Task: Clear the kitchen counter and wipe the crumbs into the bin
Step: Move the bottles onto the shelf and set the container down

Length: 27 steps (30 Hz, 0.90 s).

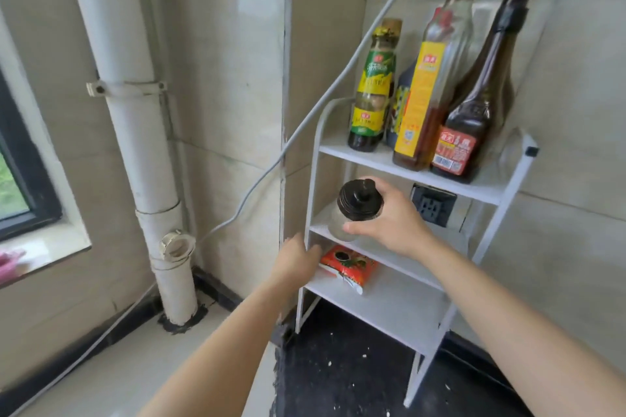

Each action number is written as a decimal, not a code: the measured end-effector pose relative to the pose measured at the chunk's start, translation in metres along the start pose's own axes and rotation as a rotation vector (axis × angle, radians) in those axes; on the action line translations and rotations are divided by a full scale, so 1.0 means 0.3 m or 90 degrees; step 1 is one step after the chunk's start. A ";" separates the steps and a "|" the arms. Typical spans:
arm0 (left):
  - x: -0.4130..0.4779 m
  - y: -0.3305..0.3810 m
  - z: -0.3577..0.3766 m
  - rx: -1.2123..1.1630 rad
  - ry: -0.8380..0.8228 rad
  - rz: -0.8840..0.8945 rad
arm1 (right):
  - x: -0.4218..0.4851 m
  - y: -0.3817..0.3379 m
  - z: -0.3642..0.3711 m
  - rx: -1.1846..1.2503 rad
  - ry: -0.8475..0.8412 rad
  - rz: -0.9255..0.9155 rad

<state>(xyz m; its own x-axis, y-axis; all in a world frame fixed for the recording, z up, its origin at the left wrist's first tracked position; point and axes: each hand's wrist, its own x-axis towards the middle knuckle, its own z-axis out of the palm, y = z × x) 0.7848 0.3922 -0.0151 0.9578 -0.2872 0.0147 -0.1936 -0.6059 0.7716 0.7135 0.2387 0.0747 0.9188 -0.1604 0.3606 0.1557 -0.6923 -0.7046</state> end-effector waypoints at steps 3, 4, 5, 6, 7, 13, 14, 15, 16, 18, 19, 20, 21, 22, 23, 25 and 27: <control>0.049 0.068 0.003 -0.060 0.055 -0.010 | 0.017 0.031 0.001 -0.072 0.049 -0.030; 0.064 0.079 0.006 -0.075 0.060 -0.016 | 0.028 0.046 0.008 -0.091 0.057 -0.025; 0.076 0.086 0.012 -0.092 0.063 -0.023 | 0.041 0.060 0.016 -0.110 0.064 -0.012; 0.090 0.092 0.017 -0.111 0.066 -0.028 | 0.060 0.074 0.022 -0.129 0.075 0.008; 0.101 0.091 0.025 -0.123 0.068 -0.036 | 0.079 0.086 0.028 -0.145 0.087 0.032; 0.159 0.041 0.050 -0.228 0.050 -0.065 | 0.219 0.135 0.047 -0.152 0.088 0.153; 0.167 0.031 0.050 -0.257 0.046 -0.066 | 0.242 0.137 0.050 -0.145 0.082 0.168; 0.170 0.028 0.049 -0.276 0.041 -0.066 | 0.260 0.134 0.048 -0.132 0.077 0.184; 0.172 0.028 0.046 -0.289 0.033 -0.067 | 0.279 0.133 0.047 -0.110 0.071 0.209; 0.173 0.028 0.044 -0.310 0.023 -0.066 | 0.311 0.126 0.038 -0.063 0.051 0.276; 0.173 0.028 0.044 -0.314 0.023 -0.061 | 0.321 0.122 0.033 -0.040 0.038 0.310; 0.174 0.025 0.046 -0.316 0.025 -0.061 | 0.334 0.126 0.033 -0.012 0.029 0.331; 0.173 0.025 0.048 -0.317 0.028 -0.061 | 0.346 0.131 0.032 0.016 0.029 0.342; 0.173 0.022 0.051 -0.316 0.031 -0.062 | 0.359 0.140 0.031 0.046 0.034 0.346; 0.171 0.020 0.055 -0.315 0.032 -0.064 | 0.365 0.146 0.030 0.076 0.041 0.350; 0.170 0.017 0.059 -0.317 0.034 -0.071 | 0.373 0.156 0.033 0.114 0.051 0.355; 0.169 0.019 0.063 -0.316 0.042 -0.071 | 0.375 0.163 0.033 0.126 0.060 0.359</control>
<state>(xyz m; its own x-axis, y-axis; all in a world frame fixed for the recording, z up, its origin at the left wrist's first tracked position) 0.8283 0.3601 -0.0221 0.9813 -0.1835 -0.0577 0.0202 -0.2001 0.9796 0.8282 0.1938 0.0748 0.8446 -0.5327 -0.0546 -0.2726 -0.3398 -0.9001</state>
